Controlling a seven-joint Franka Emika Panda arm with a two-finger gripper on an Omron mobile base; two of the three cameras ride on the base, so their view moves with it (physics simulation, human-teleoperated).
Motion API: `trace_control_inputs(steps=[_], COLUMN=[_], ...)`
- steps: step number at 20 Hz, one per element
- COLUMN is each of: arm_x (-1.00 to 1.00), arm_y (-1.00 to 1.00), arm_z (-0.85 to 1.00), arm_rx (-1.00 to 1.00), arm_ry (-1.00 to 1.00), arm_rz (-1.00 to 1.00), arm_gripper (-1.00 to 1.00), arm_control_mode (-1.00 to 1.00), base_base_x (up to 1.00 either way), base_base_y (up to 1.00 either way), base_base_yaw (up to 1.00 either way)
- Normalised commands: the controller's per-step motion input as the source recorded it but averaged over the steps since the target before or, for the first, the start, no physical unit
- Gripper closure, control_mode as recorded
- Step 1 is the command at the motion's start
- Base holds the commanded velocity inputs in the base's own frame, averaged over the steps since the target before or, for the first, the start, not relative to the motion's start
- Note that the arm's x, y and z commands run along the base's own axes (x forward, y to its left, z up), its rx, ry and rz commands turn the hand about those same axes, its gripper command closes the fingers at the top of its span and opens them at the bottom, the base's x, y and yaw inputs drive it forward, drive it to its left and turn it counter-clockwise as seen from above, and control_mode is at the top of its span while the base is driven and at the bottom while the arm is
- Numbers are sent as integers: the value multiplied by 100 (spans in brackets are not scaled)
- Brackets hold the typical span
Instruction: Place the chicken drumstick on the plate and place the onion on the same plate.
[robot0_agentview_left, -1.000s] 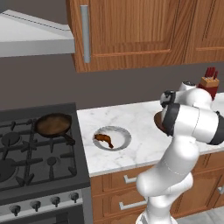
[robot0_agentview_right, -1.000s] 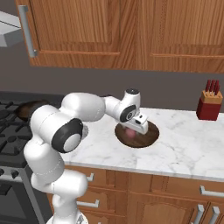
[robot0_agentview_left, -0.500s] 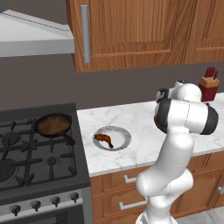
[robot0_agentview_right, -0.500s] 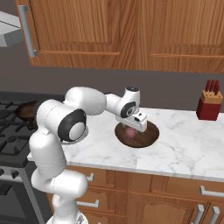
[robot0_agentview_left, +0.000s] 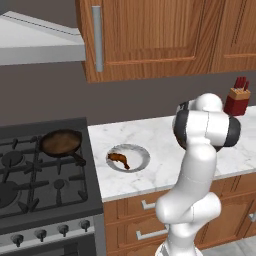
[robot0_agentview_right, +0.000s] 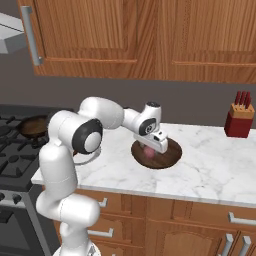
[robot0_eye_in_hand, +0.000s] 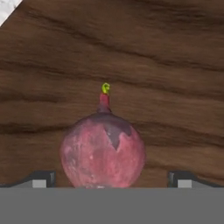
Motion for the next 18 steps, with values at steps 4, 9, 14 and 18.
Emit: trace_control_inputs(steps=[4,9,14,18], arm_x=[1,0,4,1], arm_y=[0,0,0,0], arm_z=[-12,-15,-13,-10], arm_rx=[4,4,4,4], arm_ry=[0,0,0,0], arm_rz=[-4,-6,-7,-7], arm_gripper=[-100,-100,-100,-100], arm_control_mode=[-100,-100,-100,-100], base_base_x=[0,0,0,0], base_base_y=[0,0,0,0], base_base_yaw=[0,0,0,0])
